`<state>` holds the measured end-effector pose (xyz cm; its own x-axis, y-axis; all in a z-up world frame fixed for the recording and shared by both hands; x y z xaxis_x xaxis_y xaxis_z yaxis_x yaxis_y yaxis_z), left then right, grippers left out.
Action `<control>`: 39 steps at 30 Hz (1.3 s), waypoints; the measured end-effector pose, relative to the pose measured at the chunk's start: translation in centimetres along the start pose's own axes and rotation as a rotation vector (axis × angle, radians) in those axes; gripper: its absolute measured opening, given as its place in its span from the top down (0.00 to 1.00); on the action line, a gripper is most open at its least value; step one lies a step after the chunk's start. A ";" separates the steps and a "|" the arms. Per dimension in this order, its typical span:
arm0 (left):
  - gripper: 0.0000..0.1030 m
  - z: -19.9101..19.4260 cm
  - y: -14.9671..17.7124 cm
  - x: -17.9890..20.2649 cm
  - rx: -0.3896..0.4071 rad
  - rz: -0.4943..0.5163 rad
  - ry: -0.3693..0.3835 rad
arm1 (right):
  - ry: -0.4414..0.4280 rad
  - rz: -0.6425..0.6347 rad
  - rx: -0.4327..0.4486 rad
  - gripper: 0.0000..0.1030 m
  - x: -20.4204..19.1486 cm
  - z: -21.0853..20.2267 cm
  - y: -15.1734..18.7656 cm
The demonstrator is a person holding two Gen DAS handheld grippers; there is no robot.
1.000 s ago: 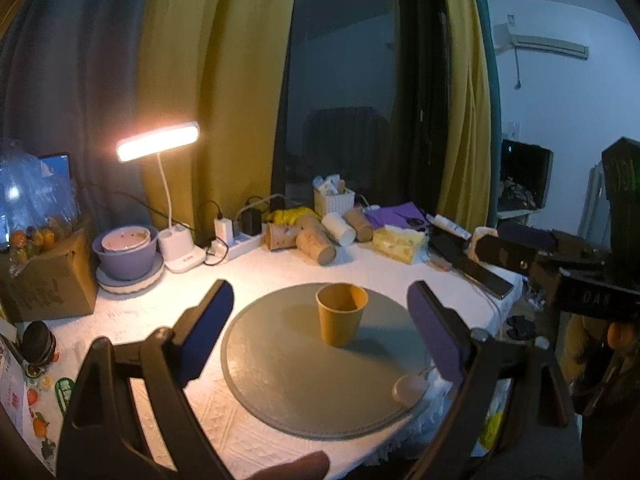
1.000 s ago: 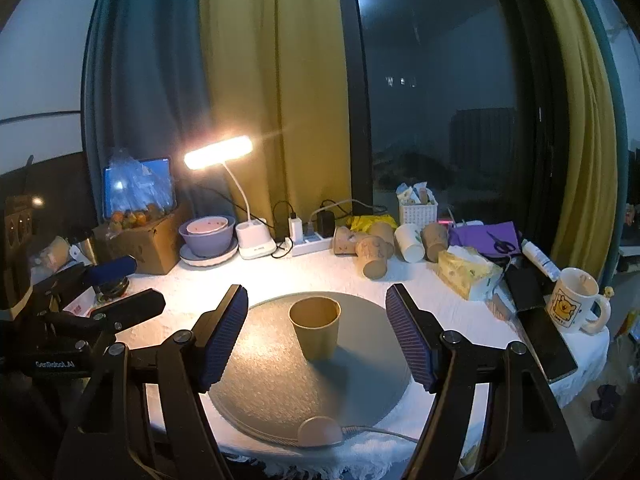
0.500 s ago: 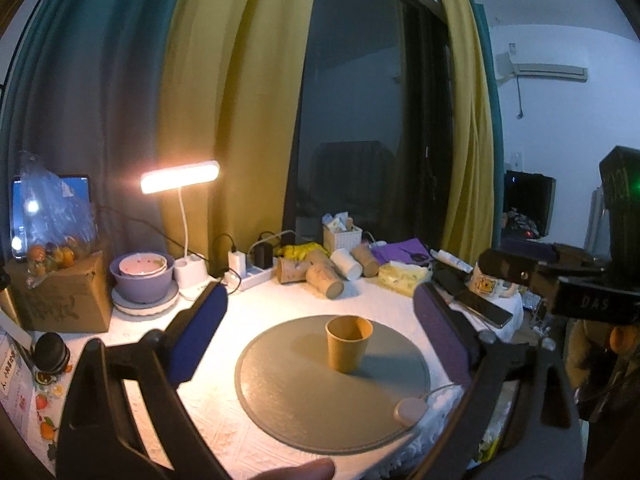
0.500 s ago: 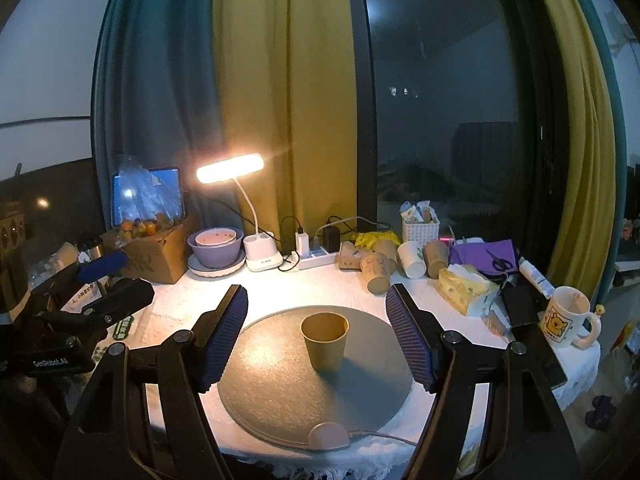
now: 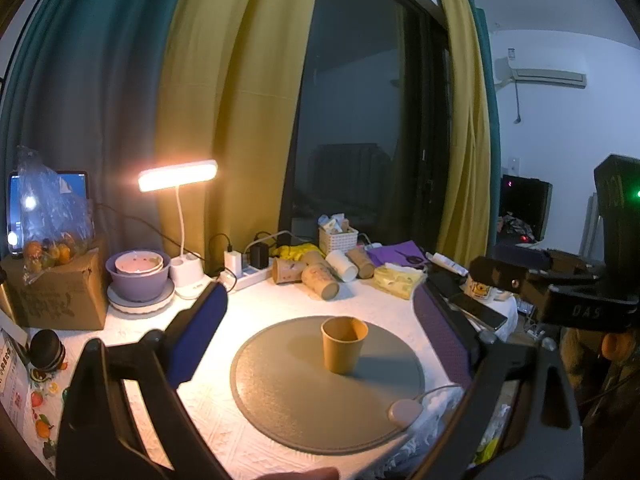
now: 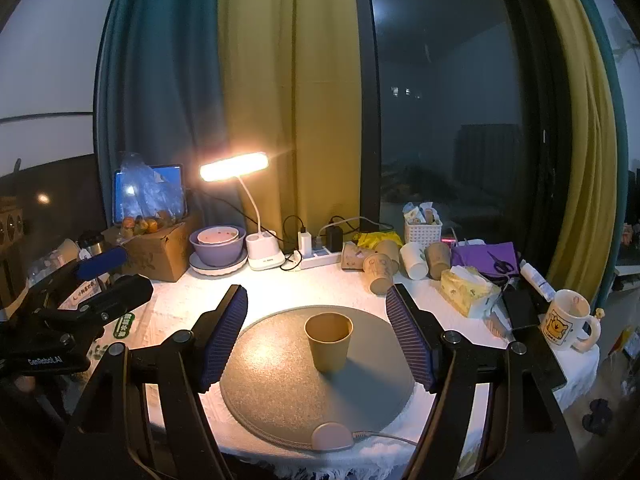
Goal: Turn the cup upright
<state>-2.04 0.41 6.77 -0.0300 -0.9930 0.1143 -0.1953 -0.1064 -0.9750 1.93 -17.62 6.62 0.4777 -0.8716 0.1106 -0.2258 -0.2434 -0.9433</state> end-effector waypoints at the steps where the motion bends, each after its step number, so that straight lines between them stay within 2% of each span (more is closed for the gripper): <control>1: 0.08 0.0 0.0 0.0 0.000 0.001 0.000 | 0.000 0.000 0.000 0.27 0.0 0.0 0.0; 39: 0.08 0.0 0.1 0.7 -0.006 0.003 0.002 | 0.002 0.001 -0.004 0.27 0.0 0.1 0.2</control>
<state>-2.03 -0.30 6.76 -0.0327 -0.9932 0.1117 -0.2007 -0.1030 -0.9742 1.96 -17.62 6.42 0.4759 -0.8725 0.1103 -0.2296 -0.2444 -0.9421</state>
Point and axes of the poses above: each gripper's, at about its wrist camera, not at the fingertips, and z roughly the way its jaws point, x to its right, y to its underside, the point moved 3 cm from there along z, roughly the way its jaws point, and after that the axes turned 6 degrees about y, right-handed, at the moved point
